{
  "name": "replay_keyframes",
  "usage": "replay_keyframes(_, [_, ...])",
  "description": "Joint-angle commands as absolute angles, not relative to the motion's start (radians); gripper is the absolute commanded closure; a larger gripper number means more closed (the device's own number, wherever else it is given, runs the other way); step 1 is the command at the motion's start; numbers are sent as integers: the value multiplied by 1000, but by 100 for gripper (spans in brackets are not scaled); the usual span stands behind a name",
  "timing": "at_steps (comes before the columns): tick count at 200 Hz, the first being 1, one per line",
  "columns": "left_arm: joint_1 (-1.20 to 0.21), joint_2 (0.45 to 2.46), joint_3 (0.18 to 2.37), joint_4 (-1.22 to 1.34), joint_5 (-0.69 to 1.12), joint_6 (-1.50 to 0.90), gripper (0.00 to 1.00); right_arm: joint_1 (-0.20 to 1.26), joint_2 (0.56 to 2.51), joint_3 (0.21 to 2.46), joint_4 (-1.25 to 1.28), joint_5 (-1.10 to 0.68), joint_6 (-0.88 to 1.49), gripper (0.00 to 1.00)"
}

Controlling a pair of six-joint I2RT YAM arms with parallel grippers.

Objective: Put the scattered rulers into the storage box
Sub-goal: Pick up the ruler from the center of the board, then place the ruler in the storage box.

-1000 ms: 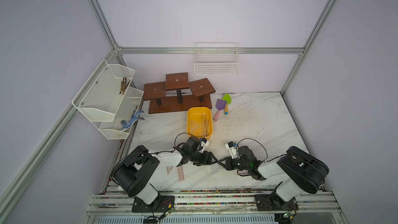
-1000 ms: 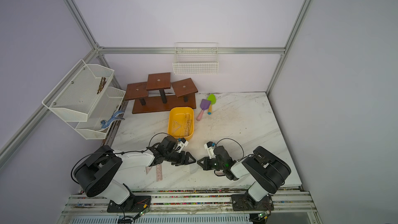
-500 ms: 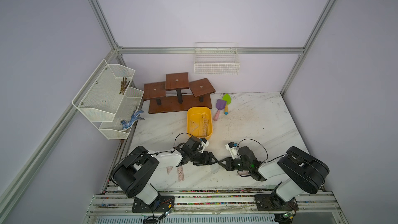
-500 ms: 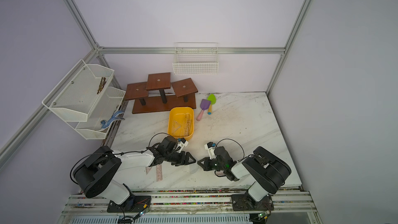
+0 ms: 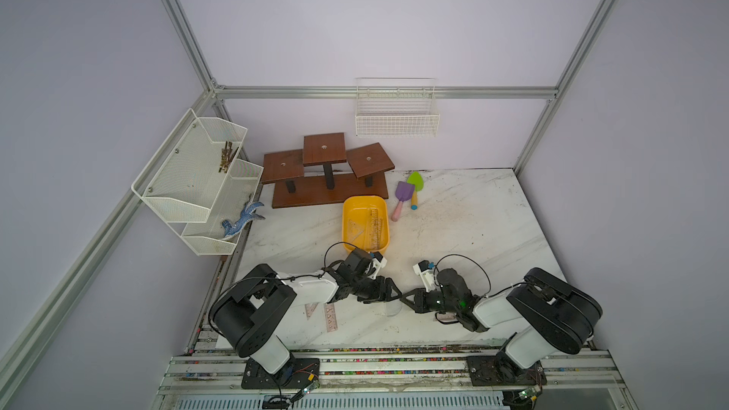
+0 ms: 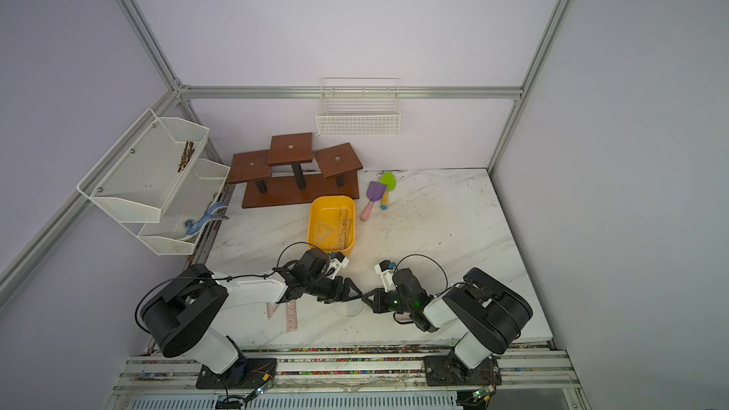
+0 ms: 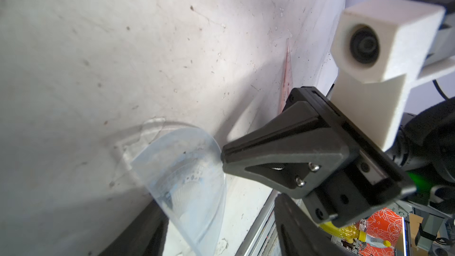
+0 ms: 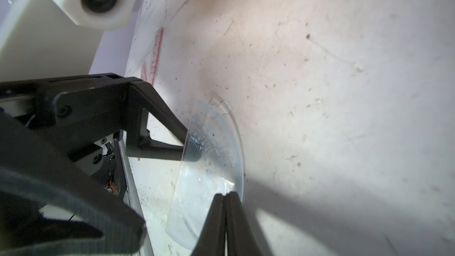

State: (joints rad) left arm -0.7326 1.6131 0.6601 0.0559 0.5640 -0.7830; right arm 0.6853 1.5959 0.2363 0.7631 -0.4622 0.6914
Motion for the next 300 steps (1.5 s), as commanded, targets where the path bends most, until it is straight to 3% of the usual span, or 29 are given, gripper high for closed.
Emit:
replay_keyframes(1, [-755, 1675, 643, -51, 515, -774, 34, 692, 1636, 215, 686, -447, 680, 90])
replay_keyframes(18, [-756, 1670, 642, -51, 517, -772, 44, 692, 1632, 213, 686, -449, 680, 90])
replay_keyframes(70, [-757, 1563, 686, -154, 491, -740, 100, 689, 1477, 264, 527, -444, 643, 90])
replay_keyframes(102, [-727, 1478, 860, -327, 488, -658, 100, 679, 1317, 363, 325, -384, 586, 88])
replay_keyframes(131, [-597, 1514, 1086, -502, 499, -527, 100, 653, 1278, 462, 248, -310, 522, 87])
replay_keyframes(166, [-422, 1731, 1389, -645, 568, -373, 100, 600, 1346, 644, 179, -308, 433, 87])
replay_keyframes(205, [-369, 2015, 1720, -773, 587, -281, 100, 531, 1423, 733, 193, -346, 385, 87])
replay_keyframes(300, [-367, 2133, 1623, -616, 619, -362, 93, 431, 1523, 755, 252, -499, 395, 87])
